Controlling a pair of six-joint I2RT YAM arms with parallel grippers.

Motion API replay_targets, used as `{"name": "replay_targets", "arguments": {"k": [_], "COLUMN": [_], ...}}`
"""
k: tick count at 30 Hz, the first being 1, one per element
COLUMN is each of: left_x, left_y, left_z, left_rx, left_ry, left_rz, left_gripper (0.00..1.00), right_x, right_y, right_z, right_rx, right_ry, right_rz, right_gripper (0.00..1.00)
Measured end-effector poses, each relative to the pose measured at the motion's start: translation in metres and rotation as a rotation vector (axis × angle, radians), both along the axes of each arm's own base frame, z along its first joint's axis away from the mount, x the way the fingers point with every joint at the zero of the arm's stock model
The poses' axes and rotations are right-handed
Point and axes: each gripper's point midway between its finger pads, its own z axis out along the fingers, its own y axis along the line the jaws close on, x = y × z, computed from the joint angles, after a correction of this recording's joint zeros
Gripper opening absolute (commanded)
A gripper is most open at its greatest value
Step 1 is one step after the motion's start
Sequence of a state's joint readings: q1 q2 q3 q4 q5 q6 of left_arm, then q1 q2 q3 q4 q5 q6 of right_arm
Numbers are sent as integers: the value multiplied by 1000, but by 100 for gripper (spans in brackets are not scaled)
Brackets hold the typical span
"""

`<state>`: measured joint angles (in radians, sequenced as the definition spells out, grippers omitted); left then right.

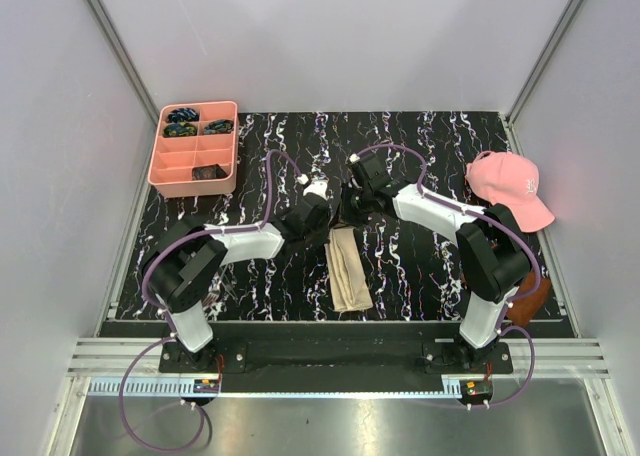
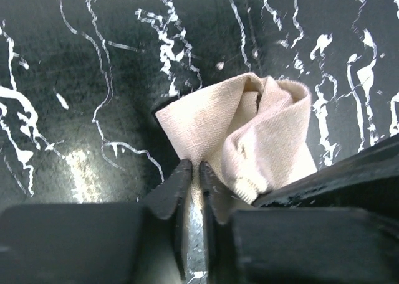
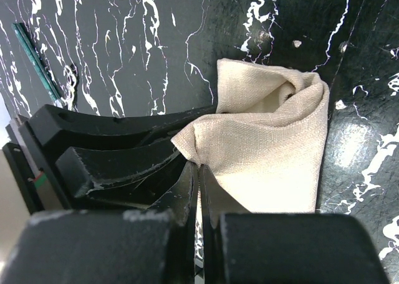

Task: Fold the napkin into a case and place the utensils inside
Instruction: Stuff the top corner of the smaller-rectangle-folded napkin into the folded napkin.

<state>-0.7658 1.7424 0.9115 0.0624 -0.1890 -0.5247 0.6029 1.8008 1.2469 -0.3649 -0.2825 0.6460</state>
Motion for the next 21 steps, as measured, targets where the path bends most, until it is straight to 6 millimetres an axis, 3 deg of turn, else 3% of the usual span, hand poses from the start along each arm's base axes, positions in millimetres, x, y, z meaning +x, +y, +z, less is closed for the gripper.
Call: {"name": "replay_targets", "arguments": {"k": [12,21], "left_x": [1,1], "left_y": [0,-2], "left_z": [4,20], "left_rx": [-5,-41], "left_ry": [-3,-20], "left_rz": [4,14], "left_gripper": [3,4], "right_x": [-12,-16], "right_y": [-9,-10], "right_z": [-18,-29], "right_rx": [-33,-44], "right_ry": [37,57], "right_rz": [7,30], "right_gripper": [0,0]}}
